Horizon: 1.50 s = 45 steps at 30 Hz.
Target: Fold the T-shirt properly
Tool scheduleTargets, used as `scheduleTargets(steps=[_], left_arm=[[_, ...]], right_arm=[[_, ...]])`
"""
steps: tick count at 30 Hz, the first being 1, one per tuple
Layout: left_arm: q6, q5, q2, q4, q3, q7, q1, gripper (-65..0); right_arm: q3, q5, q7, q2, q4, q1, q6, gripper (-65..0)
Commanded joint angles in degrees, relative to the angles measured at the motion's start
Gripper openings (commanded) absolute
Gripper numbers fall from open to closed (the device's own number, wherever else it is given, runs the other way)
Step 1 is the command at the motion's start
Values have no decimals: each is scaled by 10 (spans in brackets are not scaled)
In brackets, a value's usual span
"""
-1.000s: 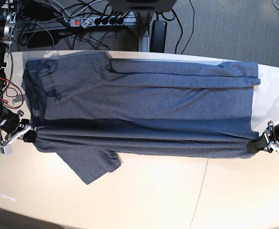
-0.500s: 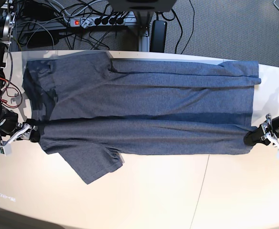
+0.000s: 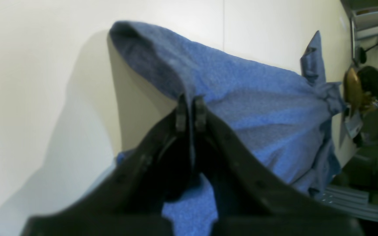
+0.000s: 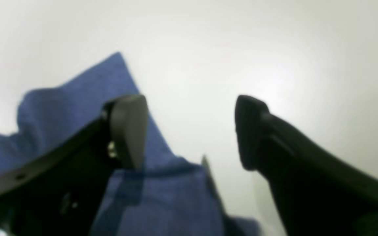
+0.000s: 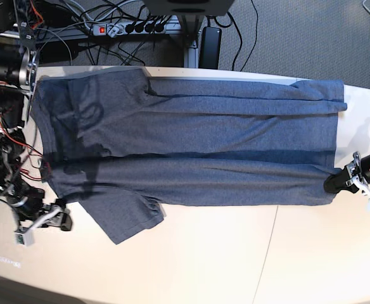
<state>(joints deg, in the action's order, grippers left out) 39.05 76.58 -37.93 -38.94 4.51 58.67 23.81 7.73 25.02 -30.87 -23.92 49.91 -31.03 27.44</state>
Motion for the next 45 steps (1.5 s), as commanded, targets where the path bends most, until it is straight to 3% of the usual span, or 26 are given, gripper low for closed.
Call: scheduleTargets(steps=[1,6,10,27,45], left_arm=[[10,12,-14,-8,-3,-8,14,-650],[10,11,-14,-8,-3,-8,14,-650],[10,12,-14,-8,-3,-8,14,-650],[10,12,-14,-8,-3,-8,16,-650],[10,12,-14,-8,-3,-8,16,-650]], right_arm=[[0,4,19,2,-17,-31,41,-235],[0,-9,46,48,-130,-90,39,-235],[0,-18,56,67,-173,-112,39,-235],[0,-68,54,80,-186,-110,39,-237],[0,-87,54,127,-192,-110,42,-237]])
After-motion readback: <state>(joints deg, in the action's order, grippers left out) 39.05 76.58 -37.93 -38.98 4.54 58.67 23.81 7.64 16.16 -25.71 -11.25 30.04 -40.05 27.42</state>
